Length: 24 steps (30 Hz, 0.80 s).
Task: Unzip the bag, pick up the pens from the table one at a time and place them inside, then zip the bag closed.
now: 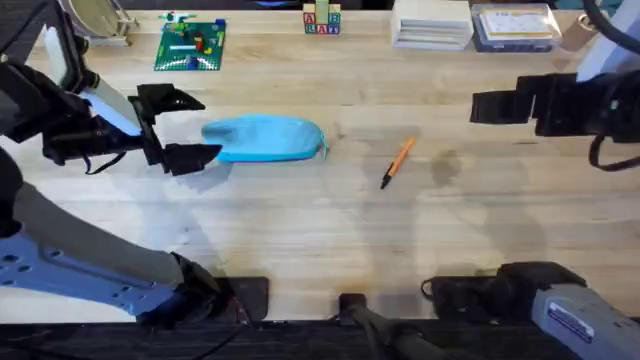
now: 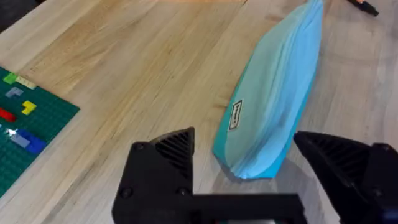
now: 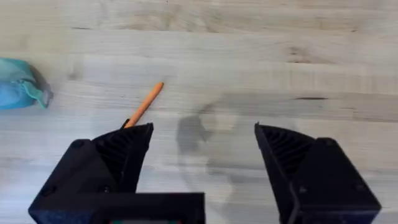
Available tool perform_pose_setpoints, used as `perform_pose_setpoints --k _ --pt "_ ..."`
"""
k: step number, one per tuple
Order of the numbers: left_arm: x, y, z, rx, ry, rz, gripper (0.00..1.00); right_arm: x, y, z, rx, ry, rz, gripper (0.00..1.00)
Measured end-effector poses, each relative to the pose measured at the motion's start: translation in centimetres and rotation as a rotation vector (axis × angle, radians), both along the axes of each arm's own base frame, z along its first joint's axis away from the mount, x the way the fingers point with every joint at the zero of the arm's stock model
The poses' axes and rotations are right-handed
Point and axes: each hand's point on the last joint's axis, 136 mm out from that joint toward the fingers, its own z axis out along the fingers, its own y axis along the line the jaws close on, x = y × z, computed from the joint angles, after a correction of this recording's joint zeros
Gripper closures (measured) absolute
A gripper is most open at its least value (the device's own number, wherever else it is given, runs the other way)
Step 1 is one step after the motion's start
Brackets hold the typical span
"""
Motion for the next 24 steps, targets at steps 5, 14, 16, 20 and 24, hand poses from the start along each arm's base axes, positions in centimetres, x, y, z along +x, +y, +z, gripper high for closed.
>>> perform_pose_setpoints --k 5,14,16,20,24 --pt "0.07 -0.03 0.13 -0.006 -0.006 0.002 0.111 -0.01 0.00 -0.01 0.000 0.000 0.000 0.004" --pt "0.08 -0.23 0.33 -0.017 -0.011 0.000 0.956 -0.01 0.00 -0.01 0.000 0.000 0.000 0.004" --pt "0.08 -0.23 0.33 -0.017 -0.011 0.000 0.956 -0.01 0.00 -0.01 0.000 0.001 0.000 0.004" --pt "0.08 -0.23 0.33 -0.017 -0.011 0.000 0.956 -0.01 0.00 -0.01 0.000 0.001 0.000 0.004" --pt "0.08 -0.23 0.33 -0.017 -0.011 -0.001 0.956 -0.01 0.00 -0.01 0.000 0.001 0.000 0.003"
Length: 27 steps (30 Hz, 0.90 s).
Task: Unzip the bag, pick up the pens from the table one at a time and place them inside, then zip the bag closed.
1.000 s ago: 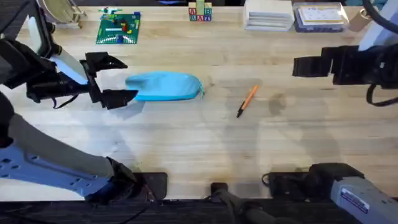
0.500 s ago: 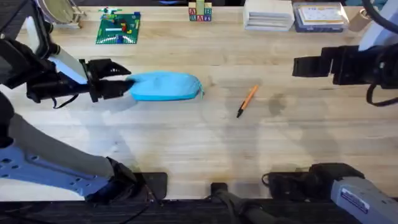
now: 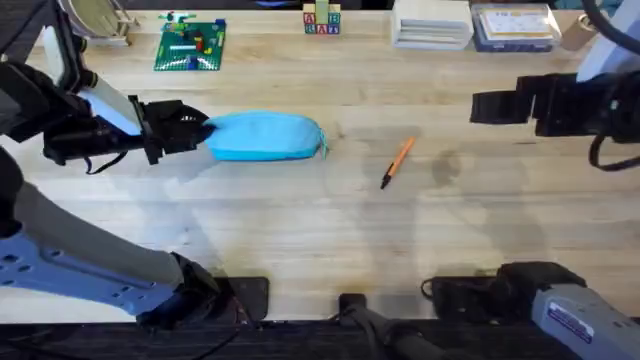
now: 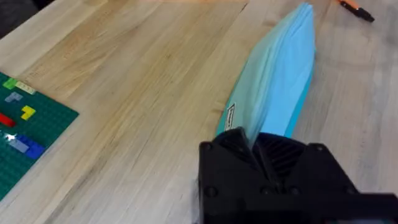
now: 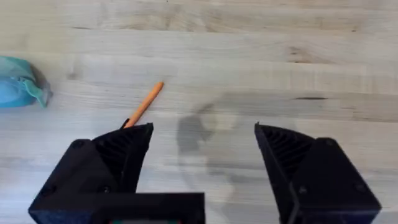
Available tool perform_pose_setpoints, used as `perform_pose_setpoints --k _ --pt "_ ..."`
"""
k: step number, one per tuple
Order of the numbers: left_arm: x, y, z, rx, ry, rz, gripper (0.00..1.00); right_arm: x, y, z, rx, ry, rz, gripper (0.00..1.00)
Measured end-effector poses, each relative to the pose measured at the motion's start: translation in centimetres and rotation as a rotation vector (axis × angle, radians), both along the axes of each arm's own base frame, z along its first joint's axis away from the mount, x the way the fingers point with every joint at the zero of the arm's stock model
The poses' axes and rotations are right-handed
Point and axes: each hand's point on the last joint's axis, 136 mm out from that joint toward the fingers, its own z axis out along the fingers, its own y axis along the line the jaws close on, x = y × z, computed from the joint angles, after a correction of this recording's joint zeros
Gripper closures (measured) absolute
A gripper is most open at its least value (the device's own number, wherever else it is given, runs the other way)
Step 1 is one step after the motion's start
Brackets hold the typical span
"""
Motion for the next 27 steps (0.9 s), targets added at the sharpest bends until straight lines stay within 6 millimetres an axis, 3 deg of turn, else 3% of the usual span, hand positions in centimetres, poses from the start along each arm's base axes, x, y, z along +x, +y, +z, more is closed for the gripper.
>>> perform_pose_setpoints --k 9,27 --pt "0.0 0.0 0.0 0.000 0.000 0.000 0.956 0.0 0.3 0.0 0.002 -0.001 0.027 0.004" --pt "0.0 0.0 0.0 0.000 0.000 0.000 0.956 -1.3 7.7 1.7 0.132 -0.106 0.590 0.005"
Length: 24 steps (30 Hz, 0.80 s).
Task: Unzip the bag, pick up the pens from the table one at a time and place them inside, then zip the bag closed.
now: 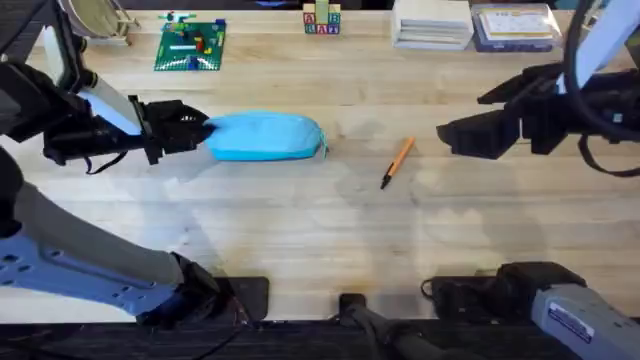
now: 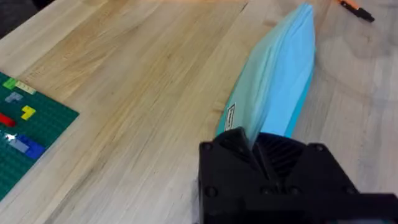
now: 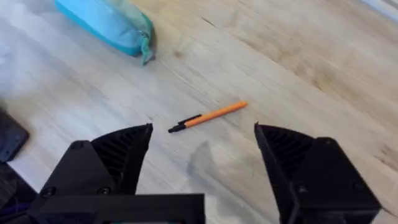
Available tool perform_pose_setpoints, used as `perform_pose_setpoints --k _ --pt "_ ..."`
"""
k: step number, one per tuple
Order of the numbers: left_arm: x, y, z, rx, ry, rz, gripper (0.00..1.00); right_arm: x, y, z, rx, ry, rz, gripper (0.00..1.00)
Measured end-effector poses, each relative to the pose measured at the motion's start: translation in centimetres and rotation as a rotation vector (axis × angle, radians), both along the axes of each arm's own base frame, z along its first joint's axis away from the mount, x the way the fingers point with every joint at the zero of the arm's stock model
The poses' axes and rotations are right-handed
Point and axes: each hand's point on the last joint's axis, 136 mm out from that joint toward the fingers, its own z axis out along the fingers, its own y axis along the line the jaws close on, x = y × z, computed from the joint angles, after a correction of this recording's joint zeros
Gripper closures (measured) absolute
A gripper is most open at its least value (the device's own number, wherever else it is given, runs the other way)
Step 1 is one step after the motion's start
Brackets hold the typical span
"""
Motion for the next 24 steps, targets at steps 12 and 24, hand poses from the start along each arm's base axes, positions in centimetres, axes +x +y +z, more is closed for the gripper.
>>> perform_pose_setpoints --k 12,24 --pt "0.0 0.0 0.0 0.000 0.000 0.000 0.957 -0.2 2.7 -0.2 0.080 -0.013 0.212 0.004" --pt "0.0 0.0 0.0 0.000 0.000 0.000 0.958 1.2 4.4 -3.7 0.187 0.131 0.322 0.004"
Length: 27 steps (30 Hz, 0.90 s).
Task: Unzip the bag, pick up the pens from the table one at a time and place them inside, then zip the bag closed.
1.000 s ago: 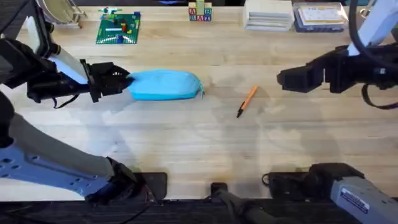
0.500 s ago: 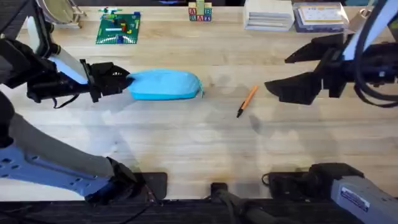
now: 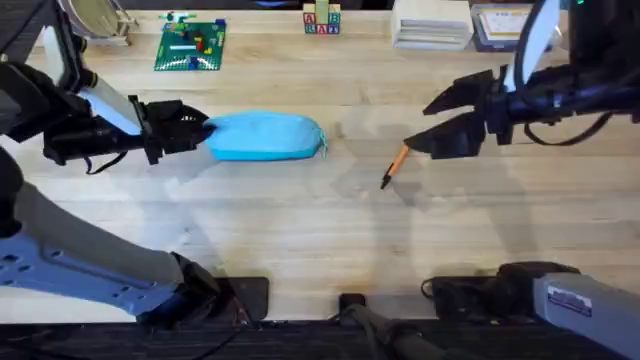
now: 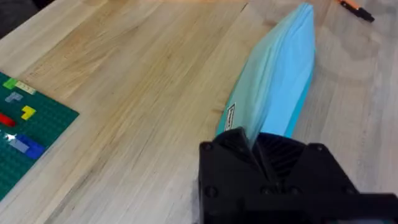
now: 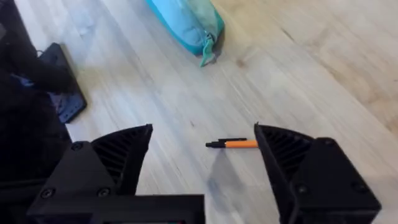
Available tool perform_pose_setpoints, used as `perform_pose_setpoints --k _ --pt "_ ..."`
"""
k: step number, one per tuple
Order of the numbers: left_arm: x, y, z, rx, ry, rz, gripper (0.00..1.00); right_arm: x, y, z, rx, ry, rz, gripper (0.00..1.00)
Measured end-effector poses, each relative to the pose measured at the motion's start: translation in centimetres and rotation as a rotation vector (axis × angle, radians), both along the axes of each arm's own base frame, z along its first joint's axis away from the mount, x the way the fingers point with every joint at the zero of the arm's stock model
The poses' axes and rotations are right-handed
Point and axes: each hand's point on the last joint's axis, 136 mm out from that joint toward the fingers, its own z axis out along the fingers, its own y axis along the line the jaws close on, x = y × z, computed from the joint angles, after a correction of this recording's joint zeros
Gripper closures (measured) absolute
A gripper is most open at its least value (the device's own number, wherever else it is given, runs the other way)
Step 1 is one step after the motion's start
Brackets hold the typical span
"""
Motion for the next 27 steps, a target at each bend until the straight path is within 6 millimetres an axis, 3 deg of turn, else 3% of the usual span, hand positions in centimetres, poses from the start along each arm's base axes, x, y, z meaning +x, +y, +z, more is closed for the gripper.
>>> perform_pose_setpoints --k 7,15,27 --pt "0.0 0.0 0.0 0.000 0.000 0.000 0.958 1.1 0.6 -2.3 0.045 0.084 0.028 0.004" --pt "0.0 0.0 0.0 0.000 0.000 0.000 0.958 2.7 2.4 -3.6 0.093 0.070 0.090 0.004" --pt "0.0 0.0 0.0 0.000 0.000 0.000 0.958 3.1 5.1 -3.5 0.100 -0.042 0.208 0.004"
